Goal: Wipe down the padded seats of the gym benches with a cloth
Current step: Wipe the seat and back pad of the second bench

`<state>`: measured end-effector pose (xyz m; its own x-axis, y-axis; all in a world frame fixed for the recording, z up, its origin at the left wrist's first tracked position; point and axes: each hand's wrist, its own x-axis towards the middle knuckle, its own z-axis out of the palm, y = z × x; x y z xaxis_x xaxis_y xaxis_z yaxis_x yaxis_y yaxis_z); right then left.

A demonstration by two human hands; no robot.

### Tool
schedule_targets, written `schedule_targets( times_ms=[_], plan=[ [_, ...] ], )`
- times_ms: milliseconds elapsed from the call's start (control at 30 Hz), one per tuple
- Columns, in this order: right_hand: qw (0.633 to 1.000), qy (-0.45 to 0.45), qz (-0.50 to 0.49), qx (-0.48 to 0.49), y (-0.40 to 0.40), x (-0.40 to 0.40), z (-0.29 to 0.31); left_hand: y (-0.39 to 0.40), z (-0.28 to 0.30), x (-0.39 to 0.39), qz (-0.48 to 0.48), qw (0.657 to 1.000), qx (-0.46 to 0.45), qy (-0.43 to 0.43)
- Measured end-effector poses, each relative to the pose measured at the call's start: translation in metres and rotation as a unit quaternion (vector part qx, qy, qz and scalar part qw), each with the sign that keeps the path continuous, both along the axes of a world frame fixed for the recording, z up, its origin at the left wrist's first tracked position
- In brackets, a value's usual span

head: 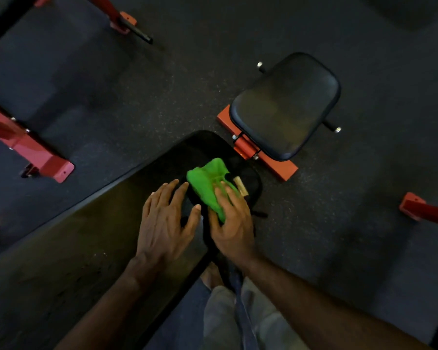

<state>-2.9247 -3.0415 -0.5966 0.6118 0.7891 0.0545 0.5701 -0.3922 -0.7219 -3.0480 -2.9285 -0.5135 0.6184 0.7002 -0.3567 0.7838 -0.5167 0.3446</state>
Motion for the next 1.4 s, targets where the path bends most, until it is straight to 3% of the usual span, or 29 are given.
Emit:
schedule_targets(
  times_ms=[67,167,200,333,367,433,500,533,600,667,700,833,867,933,1000,1033,1133,1167,1233,1300,1333,1400],
  plan=[
    [0.999,-0.021,0.024,0.000,-0.008,0.025,-0.013,-0.003,-0.002,0.007,0.001,1.000,-0.006,-0.001],
    [0.981,0.060,-0.166,-0.078,0.008,0.040,-0.023,-0.007,-0.006,0.016,0.000,1.000,-0.001,0.002],
    [0.976,0.063,-0.188,-0.089,0.015,0.036,-0.019,-0.008,-0.008,0.018,0.000,1.000,-0.002,0.004],
    [0.999,-0.003,0.031,-0.020,0.003,0.046,-0.023,-0.009,-0.016,0.027,-0.003,1.000,-0.008,0.006],
    [0.999,-0.011,0.030,-0.026,-0.001,0.060,-0.031,-0.010,-0.017,0.028,-0.004,1.000,-0.007,0.005],
    [0.989,0.056,-0.108,-0.079,0.002,0.082,-0.043,-0.012,-0.018,0.032,-0.005,1.000,-0.004,0.000],
    [0.942,0.153,-0.274,-0.120,0.013,0.083,-0.045,-0.015,-0.019,0.034,0.000,1.000,-0.002,-0.002],
    [0.944,0.145,-0.273,-0.116,0.016,0.078,-0.044,-0.016,-0.020,0.034,0.005,1.000,-0.001,-0.004],
    [0.984,0.075,-0.141,-0.075,0.003,0.068,-0.042,-0.018,-0.022,0.036,0.010,1.000,-0.003,-0.009],
    [0.998,0.035,-0.033,-0.043,-0.016,0.077,-0.045,-0.021,-0.026,0.038,0.009,1.000,-0.003,-0.009],
    [0.996,0.048,-0.033,-0.061,-0.019,0.085,-0.048,-0.023,-0.028,0.038,0.008,1.000,-0.001,-0.007],
    [0.951,0.170,-0.213,-0.148,0.017,0.081,-0.041,-0.027,-0.032,0.042,0.017,1.000,0.010,-0.007],
    [0.960,0.149,-0.189,-0.140,0.022,0.067,-0.032,-0.027,-0.032,0.043,0.021,1.000,0.008,-0.009],
    [0.993,0.083,-0.046,-0.067,0.005,0.045,-0.022,-0.027,-0.030,0.046,0.029,0.999,0.004,-0.018],
    [0.997,0.041,0.057,-0.019,-0.023,0.047,-0.028,-0.026,-0.024,0.049,0.037,0.999,0.008,-0.032],
    [0.998,0.038,0.041,-0.021,-0.029,0.050,-0.031,-0.025,-0.019,0.047,0.043,0.998,0.010,-0.037],
    [0.978,0.109,-0.170,-0.051,-0.021,0.028,-0.020,-0.018,-0.009,0.042,0.062,0.997,0.016,-0.049],
    [0.978,0.108,-0.166,-0.063,-0.022,0.009,-0.009,-0.016,-0.007,0.039,0.070,0.996,0.018,-0.051],
    [0.996,0.072,0.005,-0.053,-0.038,-0.026,0.019,-0.013,-0.003,0.033,0.083,0.995,0.019,-0.055],
    [0.981,0.057,0.183,-0.026,-0.056,-0.024,0.031,-0.012,0.002,0.027,0.099,0.993,0.016,-0.064],
    [0.975,0.046,0.214,-0.021,-0.054,-0.012,0.028,-0.011,0.005,0.024,0.108,0.991,0.018,-0.072],
    [0.988,0.041,0.145,-0.045,-0.036,0.000,0.021,-0.012,0.014,0.016,0.121,0.989,0.027,-0.082]
  ],
)
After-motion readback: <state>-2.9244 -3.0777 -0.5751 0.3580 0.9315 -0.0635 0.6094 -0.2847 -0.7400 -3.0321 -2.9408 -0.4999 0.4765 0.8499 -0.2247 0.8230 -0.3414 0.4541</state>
